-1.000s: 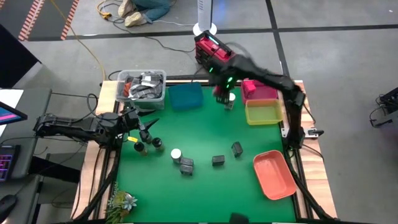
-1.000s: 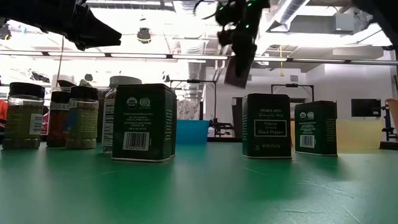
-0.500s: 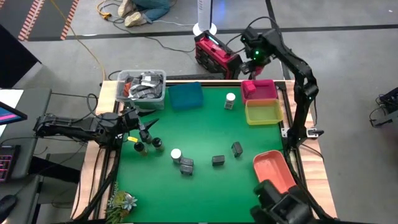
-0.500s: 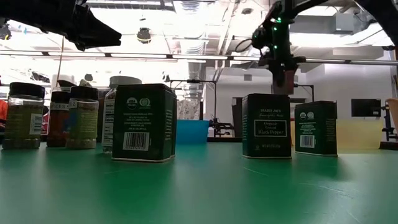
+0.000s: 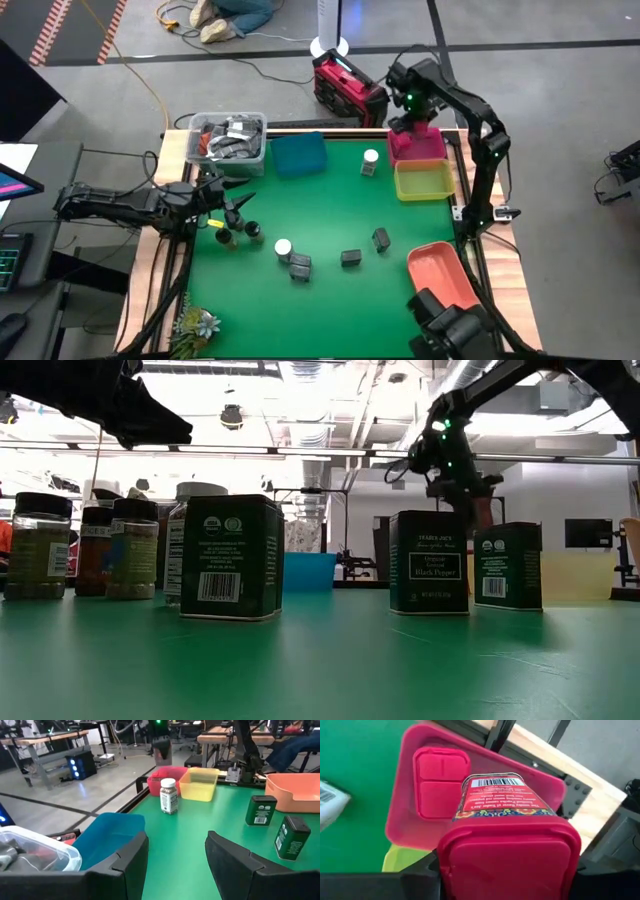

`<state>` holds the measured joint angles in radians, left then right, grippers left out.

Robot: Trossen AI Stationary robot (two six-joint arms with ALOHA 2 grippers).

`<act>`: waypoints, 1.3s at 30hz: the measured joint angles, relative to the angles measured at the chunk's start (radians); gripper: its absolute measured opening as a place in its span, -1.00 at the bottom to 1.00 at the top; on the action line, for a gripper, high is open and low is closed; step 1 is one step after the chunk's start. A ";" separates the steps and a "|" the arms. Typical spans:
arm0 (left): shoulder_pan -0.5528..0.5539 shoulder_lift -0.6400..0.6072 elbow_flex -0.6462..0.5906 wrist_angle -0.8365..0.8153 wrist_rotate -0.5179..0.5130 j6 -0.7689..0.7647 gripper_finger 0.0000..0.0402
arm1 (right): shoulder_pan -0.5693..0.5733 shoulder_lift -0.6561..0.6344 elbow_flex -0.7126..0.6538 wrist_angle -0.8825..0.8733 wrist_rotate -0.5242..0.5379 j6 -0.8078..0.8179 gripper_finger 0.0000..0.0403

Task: Sort spices by type
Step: Put the red seasoning from the top middle into the red bin

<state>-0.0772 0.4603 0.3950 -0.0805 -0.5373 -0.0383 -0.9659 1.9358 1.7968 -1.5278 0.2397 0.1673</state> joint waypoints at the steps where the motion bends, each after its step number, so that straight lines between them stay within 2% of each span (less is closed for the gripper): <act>1: 0.000 0.000 0.000 -0.001 0.000 -0.006 -0.06 | 0.001 0.000 -0.019 0.013 0.008 0.001 0.12; 4: 0.000 0.000 0.000 -0.012 0.000 -0.020 -0.06 | 0.010 -0.014 -0.079 0.070 0.058 -0.004 0.12; 12: 0.000 0.000 0.000 -0.020 0.000 -0.034 -0.06 | -0.015 -0.124 -0.204 0.155 0.055 0.007 0.12; 16: 0.000 0.000 0.000 -0.025 0.000 -0.050 -0.06 | -0.045 -0.208 -0.308 0.199 0.055 0.027 0.12; 20: 0.000 0.000 0.000 -0.028 0.000 -0.053 -0.06 | -0.062 -0.289 -0.427 0.276 0.033 0.019 0.12; 23: 0.000 0.000 0.000 -0.014 0.000 -0.053 -0.06 | -0.060 -0.324 -0.460 0.338 -0.015 0.024 0.12; 28: 0.000 0.000 0.000 -0.004 -0.001 -0.046 -0.06 | -0.071 -0.303 -0.476 0.364 -0.063 0.040 0.12; 39: 0.000 0.000 0.000 0.001 -0.002 -0.007 -0.06 | -0.113 -0.215 -0.475 0.416 -0.061 0.043 0.12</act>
<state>-0.0770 0.4600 0.3950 -0.0794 -0.5392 -0.0455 -1.0788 1.7211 1.3217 -1.1117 0.1783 0.2100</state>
